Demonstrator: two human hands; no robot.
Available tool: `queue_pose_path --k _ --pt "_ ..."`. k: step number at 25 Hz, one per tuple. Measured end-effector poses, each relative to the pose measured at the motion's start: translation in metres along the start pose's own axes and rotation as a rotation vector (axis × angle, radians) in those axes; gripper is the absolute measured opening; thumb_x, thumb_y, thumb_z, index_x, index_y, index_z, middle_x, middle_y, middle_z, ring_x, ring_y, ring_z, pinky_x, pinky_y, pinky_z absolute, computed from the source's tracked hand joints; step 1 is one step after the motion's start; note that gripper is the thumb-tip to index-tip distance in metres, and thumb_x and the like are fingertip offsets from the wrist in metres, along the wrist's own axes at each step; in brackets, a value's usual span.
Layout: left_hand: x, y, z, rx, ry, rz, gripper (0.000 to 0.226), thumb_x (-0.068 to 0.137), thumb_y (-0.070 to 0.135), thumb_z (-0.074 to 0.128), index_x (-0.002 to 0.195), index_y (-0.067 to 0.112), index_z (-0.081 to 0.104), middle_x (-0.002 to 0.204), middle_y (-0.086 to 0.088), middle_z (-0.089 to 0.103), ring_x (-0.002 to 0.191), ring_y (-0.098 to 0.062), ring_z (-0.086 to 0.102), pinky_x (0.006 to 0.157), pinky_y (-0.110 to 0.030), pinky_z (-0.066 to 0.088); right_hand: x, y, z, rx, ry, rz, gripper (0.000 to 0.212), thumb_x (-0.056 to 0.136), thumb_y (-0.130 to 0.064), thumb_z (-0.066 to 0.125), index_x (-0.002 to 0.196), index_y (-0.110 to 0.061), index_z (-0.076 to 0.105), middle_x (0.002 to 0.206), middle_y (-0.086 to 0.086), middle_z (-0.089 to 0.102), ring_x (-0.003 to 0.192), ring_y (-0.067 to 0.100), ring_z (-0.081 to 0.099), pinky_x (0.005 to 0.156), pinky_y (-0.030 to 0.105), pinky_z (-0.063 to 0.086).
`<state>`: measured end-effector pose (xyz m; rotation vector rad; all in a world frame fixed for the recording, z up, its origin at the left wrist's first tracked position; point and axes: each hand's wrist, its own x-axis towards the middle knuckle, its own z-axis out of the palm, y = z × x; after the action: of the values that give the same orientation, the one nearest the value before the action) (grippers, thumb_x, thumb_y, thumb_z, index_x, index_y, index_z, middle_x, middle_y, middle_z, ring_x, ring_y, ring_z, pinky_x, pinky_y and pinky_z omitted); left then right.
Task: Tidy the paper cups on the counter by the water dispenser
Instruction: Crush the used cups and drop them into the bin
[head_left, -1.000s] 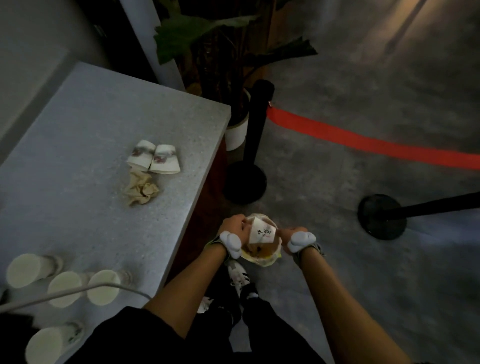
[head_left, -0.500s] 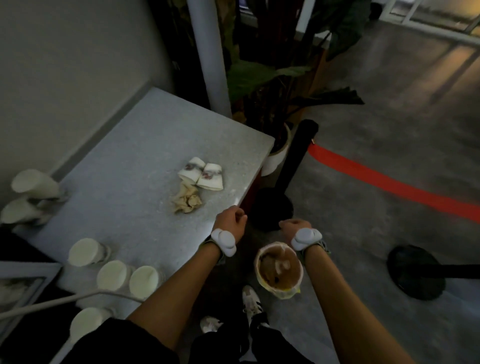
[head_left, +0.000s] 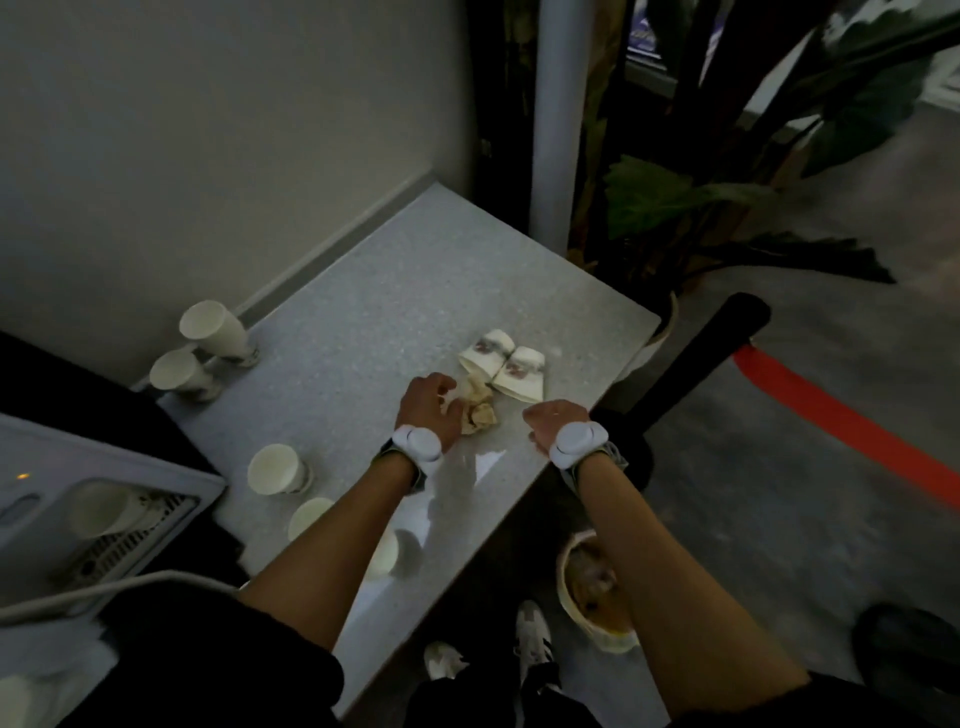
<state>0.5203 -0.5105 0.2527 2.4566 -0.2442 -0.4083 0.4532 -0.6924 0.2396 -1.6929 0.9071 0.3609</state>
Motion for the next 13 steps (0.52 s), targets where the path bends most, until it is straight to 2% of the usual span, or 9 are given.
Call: queue_pose_path --k 4,8,13 --pt "0.019 -0.013 -0.009 0.022 -0.046 0.007 0.043 0.09 0.023 0.063 0.13 0.011 0.056 0.129 -0.016 0.056 0.116 -0.03 0.058 0.101 -0.037 0.048 0.021 -0.011 0.032 -0.063 -0.021 -0.013 0.037 0.094 -0.017 0.055 0.128 0.0 0.057 0.131 0.022 0.059 0.121 0.035 0.058 0.102 0.042 0.049" --pt "0.034 -0.023 -0.003 0.038 -0.155 0.013 0.043 0.094 0.018 0.058 0.136 0.011 0.051 0.135 -0.015 0.056 0.124 -0.03 0.055 0.105 -0.039 0.045 0.035 -0.018 0.047 -0.126 -0.044 -0.015 0.046 0.091 -0.021 0.06 0.134 -0.006 0.052 0.134 0.017 0.056 0.122 0.032 0.056 0.101 0.035 0.049" --pt "0.044 -0.03 0.01 -0.048 -0.226 -0.038 0.041 0.093 0.01 0.056 0.134 0.013 0.054 0.136 -0.013 0.057 0.124 -0.029 0.056 0.1 -0.034 0.049 0.053 -0.015 0.06 -0.179 -0.038 -0.054 0.045 0.09 -0.018 0.061 0.133 -0.008 0.052 0.136 0.015 0.055 0.125 0.029 0.054 0.101 0.031 0.046"
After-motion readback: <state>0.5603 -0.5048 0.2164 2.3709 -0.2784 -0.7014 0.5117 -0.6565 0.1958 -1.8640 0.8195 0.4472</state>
